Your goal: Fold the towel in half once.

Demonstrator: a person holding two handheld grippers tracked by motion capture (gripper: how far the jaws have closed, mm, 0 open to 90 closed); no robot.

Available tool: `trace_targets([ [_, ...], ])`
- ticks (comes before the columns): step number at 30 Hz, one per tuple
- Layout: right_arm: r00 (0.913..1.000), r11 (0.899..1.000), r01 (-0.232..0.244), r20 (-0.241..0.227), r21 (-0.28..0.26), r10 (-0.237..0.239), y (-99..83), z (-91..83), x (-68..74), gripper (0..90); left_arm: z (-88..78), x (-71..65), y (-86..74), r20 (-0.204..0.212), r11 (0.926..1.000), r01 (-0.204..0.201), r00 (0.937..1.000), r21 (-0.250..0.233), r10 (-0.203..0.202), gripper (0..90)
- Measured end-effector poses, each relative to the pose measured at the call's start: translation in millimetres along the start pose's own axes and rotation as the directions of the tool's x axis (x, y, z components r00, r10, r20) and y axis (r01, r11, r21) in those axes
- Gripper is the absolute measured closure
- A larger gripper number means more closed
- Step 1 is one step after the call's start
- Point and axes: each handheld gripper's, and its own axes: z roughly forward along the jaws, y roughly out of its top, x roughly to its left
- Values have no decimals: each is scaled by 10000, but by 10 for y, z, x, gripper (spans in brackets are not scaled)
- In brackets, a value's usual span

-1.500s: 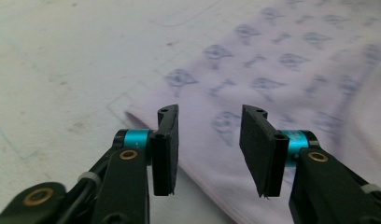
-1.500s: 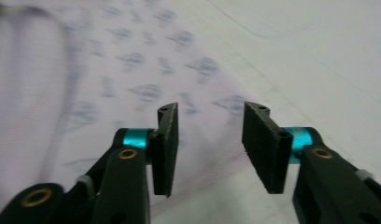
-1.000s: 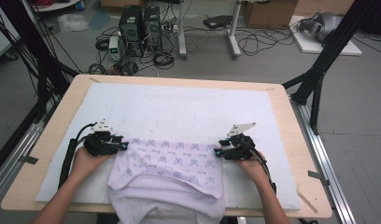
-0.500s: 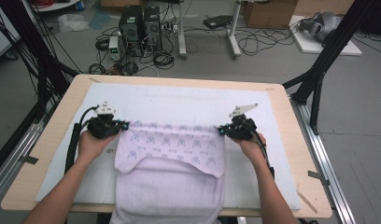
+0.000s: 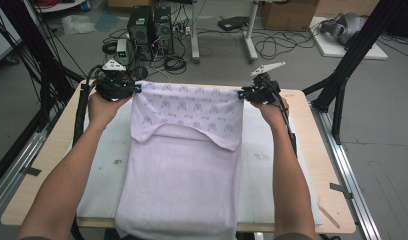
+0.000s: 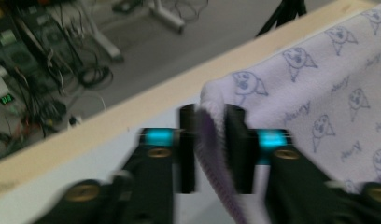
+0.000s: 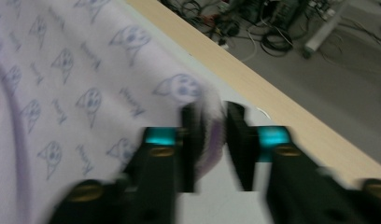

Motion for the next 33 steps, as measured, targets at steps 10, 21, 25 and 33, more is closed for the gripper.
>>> trace_targets([
  [10, 9896, 9993, -85, -1431, 351, 134, -622, 188, 373, 501, 34, -146, -766, 1514, 9993, -42, 9885, 375, -15, 563],
  [21, 9749, 9988, 298, -2217, 378, -207, -1096, 186, 831, 563, -123, -445, -1287, 3009, 9957, -664, 9527, 647, 440, 571],
  [25, 9682, 9974, 476, -2482, 539, -328, -1207, 219, 928, 567, -76, -516, -1364, 3313, 9902, -970, 9417, 1008, 585, 555],
  [33, 9655, 9908, 691, -2579, 1160, -371, -1252, 312, 1009, 685, 17, -588, -1388, 2655, 9792, -1474, 9582, 1396, 1064, 818],
])
